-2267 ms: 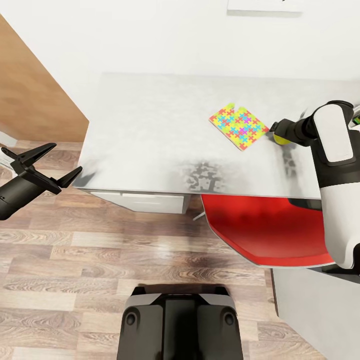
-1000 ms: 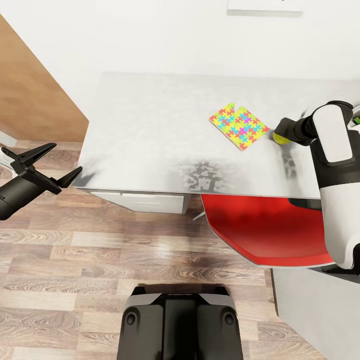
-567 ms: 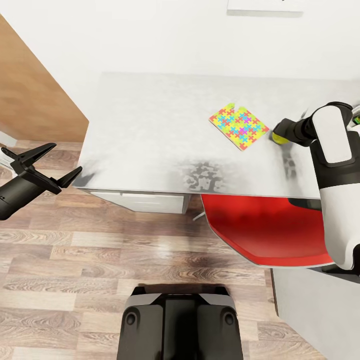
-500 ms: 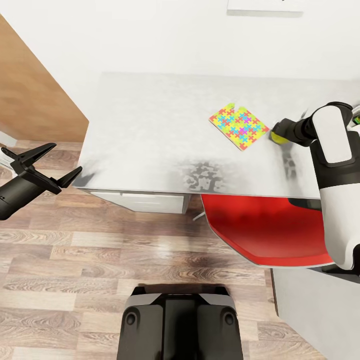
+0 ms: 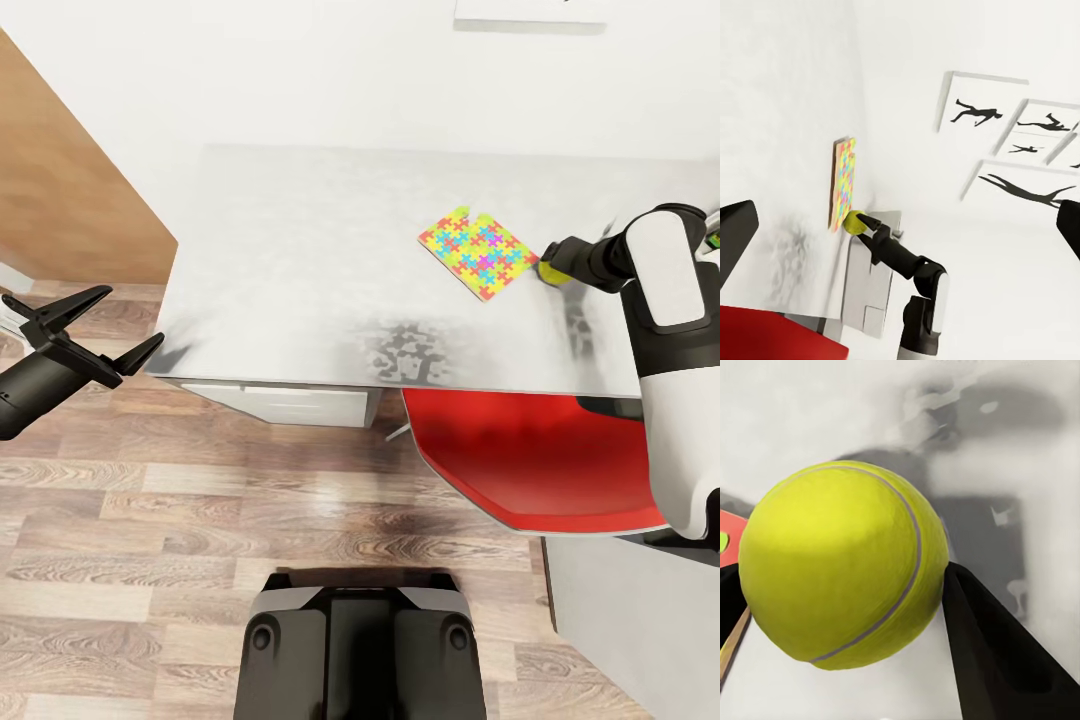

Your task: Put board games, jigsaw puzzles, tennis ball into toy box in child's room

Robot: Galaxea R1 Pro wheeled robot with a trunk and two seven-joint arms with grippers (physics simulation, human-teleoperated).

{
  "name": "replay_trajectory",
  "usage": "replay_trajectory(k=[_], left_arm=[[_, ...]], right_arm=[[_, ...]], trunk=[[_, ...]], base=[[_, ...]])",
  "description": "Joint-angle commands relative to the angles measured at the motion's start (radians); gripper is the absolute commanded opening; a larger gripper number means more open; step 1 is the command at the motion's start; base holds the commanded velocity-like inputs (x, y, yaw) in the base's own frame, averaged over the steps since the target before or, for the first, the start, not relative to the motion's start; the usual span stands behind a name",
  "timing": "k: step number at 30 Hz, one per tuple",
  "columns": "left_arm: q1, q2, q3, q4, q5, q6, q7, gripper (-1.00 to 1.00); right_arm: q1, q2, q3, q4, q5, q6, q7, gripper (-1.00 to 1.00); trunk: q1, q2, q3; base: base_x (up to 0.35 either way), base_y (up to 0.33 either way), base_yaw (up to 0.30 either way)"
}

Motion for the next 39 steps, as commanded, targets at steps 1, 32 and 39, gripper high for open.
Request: replay_trajectory(k=[1, 32, 39], left_arm=[[-0.001, 0.0, 0.001, 0.0, 0.003, 0.003, 0.002, 1.0], [-0.001, 0.001, 0.001, 0.0, 0.003, 0.003, 0.002, 1.0], [-0.001, 0.002, 0.001, 0.0, 0.003, 0.003, 0.002, 1.0]], right_arm=[[-0.001, -0.001, 0.003, -0.001, -0.011, -0.001, -0.012, -1.0], [0.004, -0.021, 0.0, -0.051, -0.013, 0.015, -0.016, -1.0], [0.004, -0.036, -0.005, -0.157, -0.016, 0.042, -0.016, -1.0]], trunk=[[0.001, -0.002, -0.001], [0.001, -0.002, -0.001], [0.001, -0.002, -0.001]], base=[[0.0, 0.0, 0.0], [0.0, 0.0, 0.0], [0.0, 0.0, 0.0]])
